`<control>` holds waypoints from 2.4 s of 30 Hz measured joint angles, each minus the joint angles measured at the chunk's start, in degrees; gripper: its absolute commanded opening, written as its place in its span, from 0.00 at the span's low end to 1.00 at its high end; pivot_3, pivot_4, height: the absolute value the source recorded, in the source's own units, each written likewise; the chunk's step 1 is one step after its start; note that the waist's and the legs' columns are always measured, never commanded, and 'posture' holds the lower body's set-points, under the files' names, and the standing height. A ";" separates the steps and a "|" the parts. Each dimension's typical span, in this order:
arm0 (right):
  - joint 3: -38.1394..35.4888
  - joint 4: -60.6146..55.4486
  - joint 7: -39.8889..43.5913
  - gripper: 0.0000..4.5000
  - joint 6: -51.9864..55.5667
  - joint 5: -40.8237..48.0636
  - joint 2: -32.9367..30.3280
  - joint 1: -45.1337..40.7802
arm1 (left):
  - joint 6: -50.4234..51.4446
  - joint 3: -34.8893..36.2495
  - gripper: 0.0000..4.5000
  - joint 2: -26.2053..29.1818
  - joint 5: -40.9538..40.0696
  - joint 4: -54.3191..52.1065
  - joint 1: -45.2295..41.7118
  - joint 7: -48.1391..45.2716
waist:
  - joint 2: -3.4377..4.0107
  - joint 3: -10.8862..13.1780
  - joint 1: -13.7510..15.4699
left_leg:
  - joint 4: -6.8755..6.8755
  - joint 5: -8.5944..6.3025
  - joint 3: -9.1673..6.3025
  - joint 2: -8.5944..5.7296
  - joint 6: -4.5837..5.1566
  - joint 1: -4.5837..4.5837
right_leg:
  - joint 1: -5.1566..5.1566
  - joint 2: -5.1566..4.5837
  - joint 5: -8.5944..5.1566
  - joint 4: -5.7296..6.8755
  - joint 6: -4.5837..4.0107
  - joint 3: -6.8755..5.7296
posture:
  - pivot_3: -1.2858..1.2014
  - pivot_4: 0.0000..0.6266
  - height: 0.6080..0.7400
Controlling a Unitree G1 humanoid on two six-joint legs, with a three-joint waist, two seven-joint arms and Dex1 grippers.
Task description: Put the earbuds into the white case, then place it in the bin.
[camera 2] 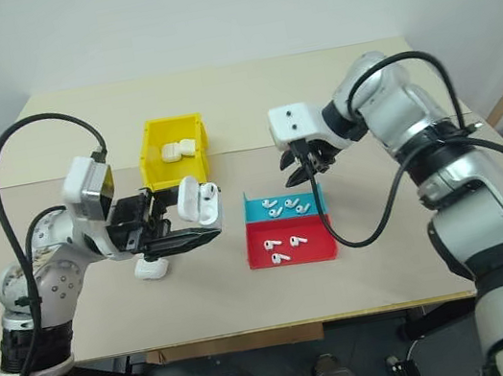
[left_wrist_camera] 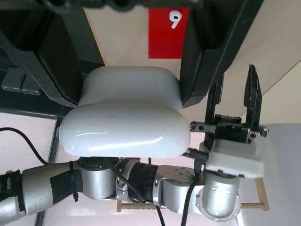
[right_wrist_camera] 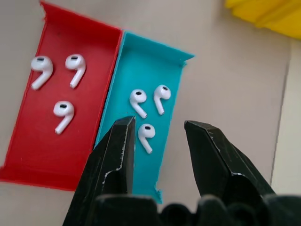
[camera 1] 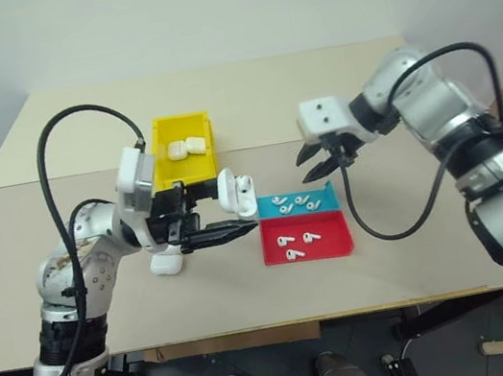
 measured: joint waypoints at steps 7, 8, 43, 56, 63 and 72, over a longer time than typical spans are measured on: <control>2.25 13.66 1.30 0.46 -16.16 -8.81 5.25 -3.28 | 0.19 0.65 0.62 0.48 -0.38 -2.47 1.82 1.38 | 0.08 0.06 -0.10 | 0.00 0.00 -0.01 0.00 0.00 0.01 | -0.02 0.00 0.02 0.04 -0.02 -0.01 | 0.52 0.24 1.00; 2.28 15.09 1.25 0.46 -18.14 -9.80 5.81 -3.61 | 0.27 0.71 0.62 0.55 -0.64 -2.89 2.01 1.55 | 0.09 0.06 -0.11 | -0.01 0.00 -0.02 0.00 0.00 0.02 | -0.02 0.00 0.02 0.05 -0.02 -0.01 | 0.52 0.24 1.00; 1.91 29.50 -8.54 0.46 -37.39 -24.38 11.57 -3.79 | 1.05 2.06 0.62 2.07 -2.34 -7.00 4.25 5.88 | 0.17 0.11 -1.27 | -0.01 0.01 -0.04 0.00 -0.02 0.09 | 0.00 0.01 0.04 0.20 -0.06 0.00 | 0.52 0.24 1.00; 1.95 30.86 -10.70 0.46 -38.77 -27.40 12.45 -3.74 | 1.06 2.61 0.62 2.57 -2.36 -8.96 6.03 7.47 | 0.17 0.11 -1.30 | -0.01 0.01 -0.04 -0.01 -0.02 0.15 | 0.02 0.01 0.04 0.28 -0.05 0.02 | 0.52 0.24 1.00; 1.92 30.92 -10.83 0.46 -38.85 -27.45 12.45 -3.69 | 1.06 2.63 0.62 2.87 -2.40 -9.69 6.29 7.77 | 0.17 0.11 -1.30 | -0.01 0.01 -0.04 -0.01 -0.02 0.18 | 0.04 0.01 0.03 0.30 -0.06 0.02 | 0.52 0.24 1.00; 1.86 30.94 -11.38 0.14 -38.98 -27.69 12.59 -3.34 | 1.06 2.65 0.62 3.17 -2.39 -9.72 6.46 8.06 | 0.16 0.11 -1.33 | -0.01 0.01 -0.03 -0.01 -0.02 0.31 | 0.13 0.01 0.03 0.34 -0.06 0.03 | 0.52 0.24 1.00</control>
